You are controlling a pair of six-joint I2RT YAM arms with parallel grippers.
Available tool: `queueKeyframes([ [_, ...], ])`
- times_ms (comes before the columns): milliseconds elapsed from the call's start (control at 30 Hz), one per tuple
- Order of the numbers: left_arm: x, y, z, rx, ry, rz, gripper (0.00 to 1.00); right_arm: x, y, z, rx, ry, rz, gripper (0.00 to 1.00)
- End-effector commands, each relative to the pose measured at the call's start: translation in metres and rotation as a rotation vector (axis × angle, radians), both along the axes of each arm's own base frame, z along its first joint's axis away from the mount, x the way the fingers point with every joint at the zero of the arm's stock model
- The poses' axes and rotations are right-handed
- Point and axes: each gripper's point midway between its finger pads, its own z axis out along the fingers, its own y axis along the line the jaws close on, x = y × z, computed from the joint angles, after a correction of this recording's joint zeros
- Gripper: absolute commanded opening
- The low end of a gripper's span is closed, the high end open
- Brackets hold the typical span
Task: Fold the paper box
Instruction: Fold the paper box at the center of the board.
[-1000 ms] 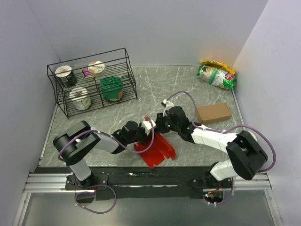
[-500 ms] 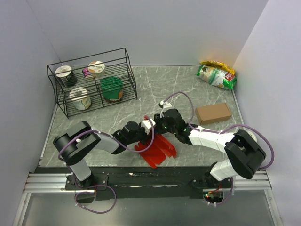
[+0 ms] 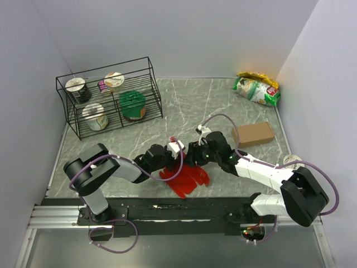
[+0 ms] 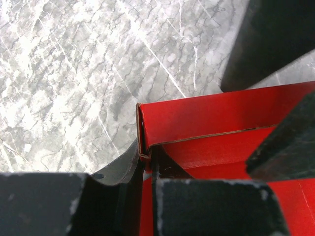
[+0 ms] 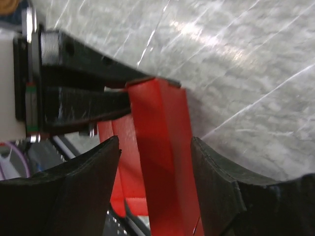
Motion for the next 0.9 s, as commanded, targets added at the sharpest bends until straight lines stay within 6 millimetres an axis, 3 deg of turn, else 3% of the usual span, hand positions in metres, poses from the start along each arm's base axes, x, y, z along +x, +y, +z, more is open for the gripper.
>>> queueKeyframes([
  [0,0.004,0.004,-0.005,0.019,-0.007,0.026,0.01,-0.012,-0.007,-0.007,-0.025,0.019,0.045,0.60],
  [33,0.004,0.003,-0.004,0.018,-0.008,0.026,0.01,-0.012,-0.010,-0.011,-0.041,0.016,0.043,0.51],
  [233,0.009,0.007,-0.006,0.029,-0.009,0.067,0.01,-0.006,-0.021,-0.023,-0.102,-0.004,-0.001,0.38],
  [867,0.046,0.057,-0.004,0.087,-0.064,0.581,0.01,-0.010,-0.028,-0.031,-0.275,-0.079,-0.063,0.32],
])
